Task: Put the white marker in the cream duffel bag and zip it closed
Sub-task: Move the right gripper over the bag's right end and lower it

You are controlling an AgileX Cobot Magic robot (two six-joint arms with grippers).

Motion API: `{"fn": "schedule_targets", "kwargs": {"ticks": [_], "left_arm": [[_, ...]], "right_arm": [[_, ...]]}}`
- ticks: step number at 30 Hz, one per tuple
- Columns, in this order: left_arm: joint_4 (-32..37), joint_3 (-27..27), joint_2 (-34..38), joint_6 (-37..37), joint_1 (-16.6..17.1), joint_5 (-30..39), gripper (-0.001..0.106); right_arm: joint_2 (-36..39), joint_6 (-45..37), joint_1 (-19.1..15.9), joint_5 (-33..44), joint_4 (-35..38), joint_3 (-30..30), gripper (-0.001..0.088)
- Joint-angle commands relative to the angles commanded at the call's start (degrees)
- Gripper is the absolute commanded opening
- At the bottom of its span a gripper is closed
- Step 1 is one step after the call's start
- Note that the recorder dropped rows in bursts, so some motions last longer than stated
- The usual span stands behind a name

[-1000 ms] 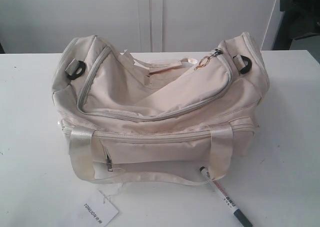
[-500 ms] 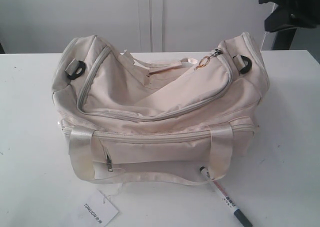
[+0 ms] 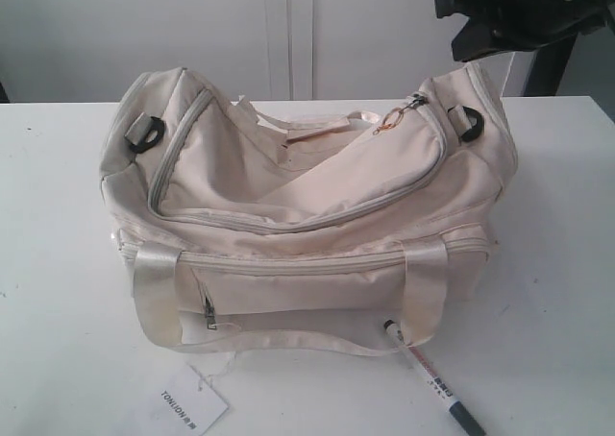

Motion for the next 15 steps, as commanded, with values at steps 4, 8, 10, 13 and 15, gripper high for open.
{"fn": "schedule_targets", "kwargs": {"ticks": [4, 8, 10, 13, 15], "left_arm": [[0.0, 0.0, 0.0, 0.0, 0.0, 0.0, 0.0], [0.0, 0.0, 0.0, 0.0, 0.0, 0.0, 0.0], [0.0, 0.0, 0.0, 0.0, 0.0, 0.0, 0.0], [0.0, 0.0, 0.0, 0.0, 0.0, 0.0, 0.0], [0.0, 0.0, 0.0, 0.0, 0.0, 0.0, 0.0]], "right_arm": [[0.79, -0.13, 0.0, -3.9, -3.11, 0.0, 0.0], [0.84, -0.13, 0.0, -6.17, -5.89, 0.0, 0.0], [0.84, 0.01, 0.0, -5.06, -5.93, 0.0, 0.0], [0.97, 0.25, 0.0, -2.92, -6.02, 0.11, 0.0], [1.06, 1.51, 0.0, -1.89, -6.02, 0.11, 0.0]]}}
